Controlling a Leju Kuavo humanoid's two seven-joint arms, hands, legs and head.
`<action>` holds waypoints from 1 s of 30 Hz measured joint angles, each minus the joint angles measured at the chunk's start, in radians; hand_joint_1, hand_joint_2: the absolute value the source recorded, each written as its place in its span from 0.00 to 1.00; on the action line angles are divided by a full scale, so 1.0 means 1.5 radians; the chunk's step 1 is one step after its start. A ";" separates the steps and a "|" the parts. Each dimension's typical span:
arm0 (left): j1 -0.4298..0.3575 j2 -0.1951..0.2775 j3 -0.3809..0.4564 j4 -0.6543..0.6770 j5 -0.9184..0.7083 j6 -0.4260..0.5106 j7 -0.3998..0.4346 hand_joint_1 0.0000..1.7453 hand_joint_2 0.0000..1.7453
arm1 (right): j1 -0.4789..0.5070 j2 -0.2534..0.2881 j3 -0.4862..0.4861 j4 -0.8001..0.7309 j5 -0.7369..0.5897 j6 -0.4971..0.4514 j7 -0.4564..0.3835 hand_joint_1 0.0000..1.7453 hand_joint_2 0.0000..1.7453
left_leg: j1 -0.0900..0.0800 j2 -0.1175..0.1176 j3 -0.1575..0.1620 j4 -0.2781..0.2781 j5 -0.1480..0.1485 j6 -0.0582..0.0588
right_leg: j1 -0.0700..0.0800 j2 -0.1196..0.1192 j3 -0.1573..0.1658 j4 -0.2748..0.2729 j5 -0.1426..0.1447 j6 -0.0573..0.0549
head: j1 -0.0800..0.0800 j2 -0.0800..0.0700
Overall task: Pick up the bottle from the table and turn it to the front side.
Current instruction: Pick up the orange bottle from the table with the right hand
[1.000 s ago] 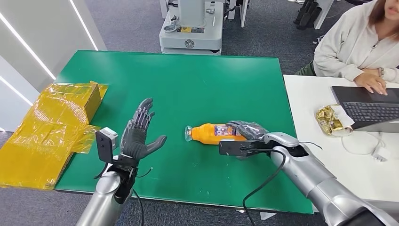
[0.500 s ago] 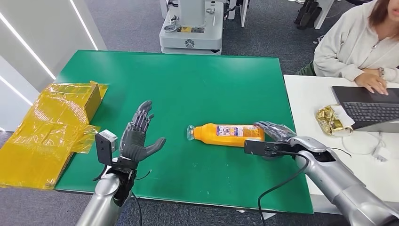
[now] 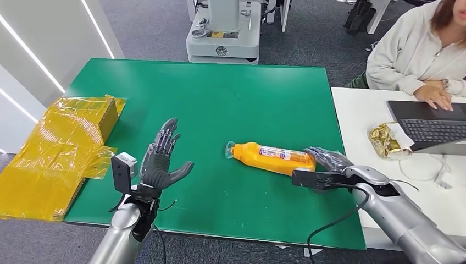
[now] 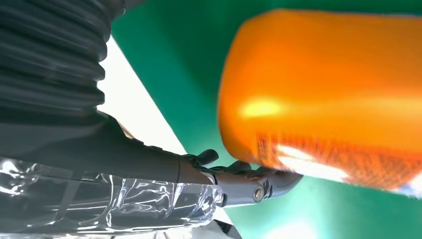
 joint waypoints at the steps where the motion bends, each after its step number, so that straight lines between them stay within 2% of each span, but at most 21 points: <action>1: 0.001 0.000 0.000 0.000 0.000 0.000 -0.001 0.00 1.00 | 0.004 0.000 -0.002 0.000 0.000 -0.012 -0.006 0.00 1.00 | 0.000 0.000 0.000 0.000 0.000 0.000 | 0.000 0.000 0.000 0.000 0.000 0.000 | 0.000 0.000; 7: 0.006 -0.001 0.000 0.000 -0.009 -0.002 -0.007 0.00 1.00 | 0.037 0.008 -0.034 -0.019 0.011 -0.084 -0.027 0.00 1.00 | 0.000 0.000 0.000 0.000 0.000 0.000 | 0.000 0.000 0.000 0.000 0.000 0.000 | 0.000 0.000; 14: 0.006 -0.001 0.000 0.003 -0.011 -0.009 -0.009 0.00 1.00 | 0.042 0.044 -0.068 -0.043 0.012 -0.108 -0.040 0.00 1.00 | 0.000 0.000 0.000 0.000 0.000 0.000 | 0.000 0.000 0.000 0.000 0.000 0.000 | 0.000 0.000; 24: -0.011 -0.001 -0.006 0.018 0.013 -0.035 -0.005 0.00 1.00 | 0.005 0.094 -0.075 -0.024 0.025 -0.024 -0.008 0.00 1.00 | 0.000 0.000 0.000 0.000 0.000 0.000 | 0.000 0.000 0.000 0.000 0.000 0.000 | 0.000 0.000; 30: -0.023 -0.001 -0.012 0.024 0.044 -0.042 0.015 0.00 1.00 | -0.038 0.117 -0.049 0.029 0.053 0.072 0.019 0.00 1.00 | 0.000 0.000 0.000 0.000 0.000 0.000 | 0.000 0.000 0.000 0.000 0.000 0.000 | 0.000 0.000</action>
